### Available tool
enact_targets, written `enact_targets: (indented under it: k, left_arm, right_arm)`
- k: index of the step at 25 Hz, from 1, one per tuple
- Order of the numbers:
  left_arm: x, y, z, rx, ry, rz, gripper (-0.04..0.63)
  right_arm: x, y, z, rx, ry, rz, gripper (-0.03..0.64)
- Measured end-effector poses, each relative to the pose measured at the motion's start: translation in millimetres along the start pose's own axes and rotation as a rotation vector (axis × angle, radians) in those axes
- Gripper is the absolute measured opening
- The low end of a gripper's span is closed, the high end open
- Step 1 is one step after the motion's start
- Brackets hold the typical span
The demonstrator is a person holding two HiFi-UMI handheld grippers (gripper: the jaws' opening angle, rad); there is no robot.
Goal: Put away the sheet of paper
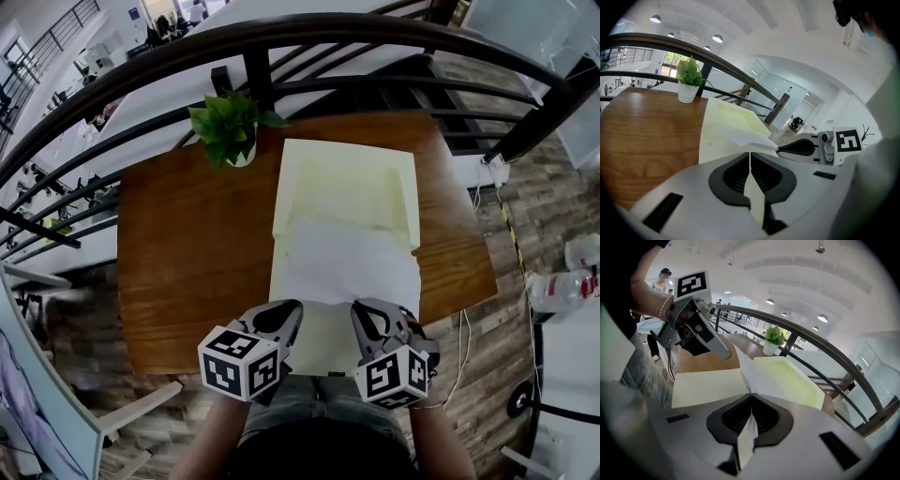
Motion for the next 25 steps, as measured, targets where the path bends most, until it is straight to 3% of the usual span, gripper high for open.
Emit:
enact_targets:
  k: [14, 25]
  left_arm:
    - [-10, -14, -11, -0.063, -0.052, 0.006, 0.025]
    - [-14, -17, -18, -0.077, -0.041, 0.039, 0.025]
  right_arm:
    - [-4, 8, -18, -0.041, -0.011, 0.114, 0.029]
    - [-10, 15, -35, -0.028, 0.065, 0.183, 0.029]
Point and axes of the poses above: the fingertips, and each gripper's own axes: z backward along the fingers, x to its right, y out of its top, the point moved 8 cm from there along z, backward along the fingers, and after that the axes turned 2 degrees about y, right-handed, at the moved point
